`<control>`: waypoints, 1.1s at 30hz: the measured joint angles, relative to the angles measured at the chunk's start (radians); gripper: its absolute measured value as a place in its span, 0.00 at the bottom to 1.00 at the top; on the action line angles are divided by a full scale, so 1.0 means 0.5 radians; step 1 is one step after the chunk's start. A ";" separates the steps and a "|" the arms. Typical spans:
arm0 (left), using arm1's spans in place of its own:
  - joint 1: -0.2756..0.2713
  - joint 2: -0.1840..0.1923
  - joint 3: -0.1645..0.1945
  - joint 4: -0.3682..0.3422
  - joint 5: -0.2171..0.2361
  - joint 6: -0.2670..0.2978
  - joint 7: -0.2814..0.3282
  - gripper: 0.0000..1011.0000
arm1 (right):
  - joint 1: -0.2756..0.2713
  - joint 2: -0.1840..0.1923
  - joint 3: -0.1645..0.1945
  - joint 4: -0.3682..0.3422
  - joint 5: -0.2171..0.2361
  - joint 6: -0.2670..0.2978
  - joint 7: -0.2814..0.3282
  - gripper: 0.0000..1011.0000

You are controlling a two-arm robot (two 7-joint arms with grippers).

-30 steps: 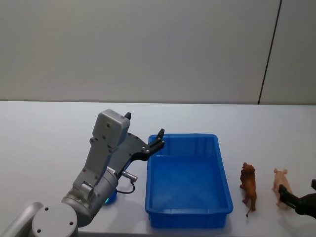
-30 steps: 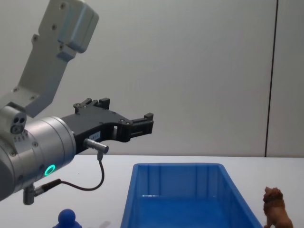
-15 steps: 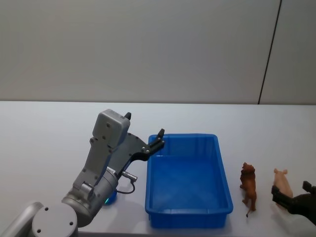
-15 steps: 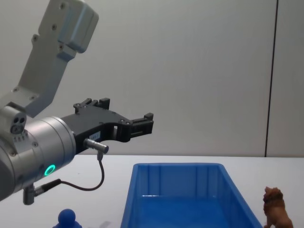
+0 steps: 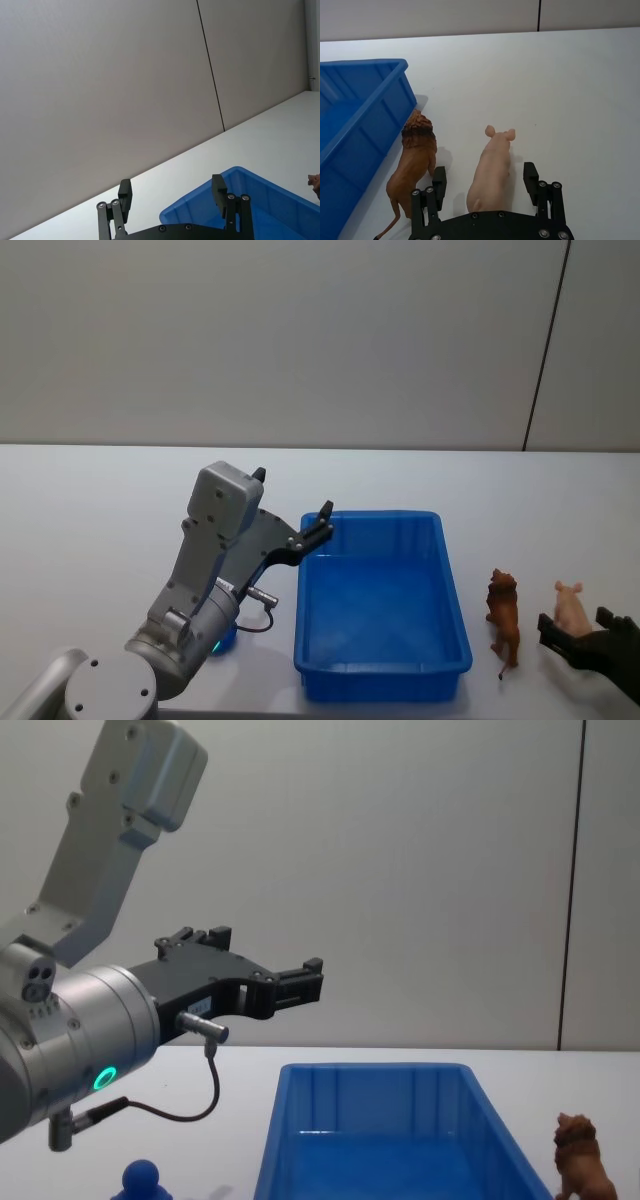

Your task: Pick up the two dolls from the table and place them into the box.

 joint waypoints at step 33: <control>0.000 0.000 0.000 0.000 0.000 0.000 0.000 0.99 | 0.031 -0.041 -0.025 -0.069 -0.086 -0.071 -0.013 0.37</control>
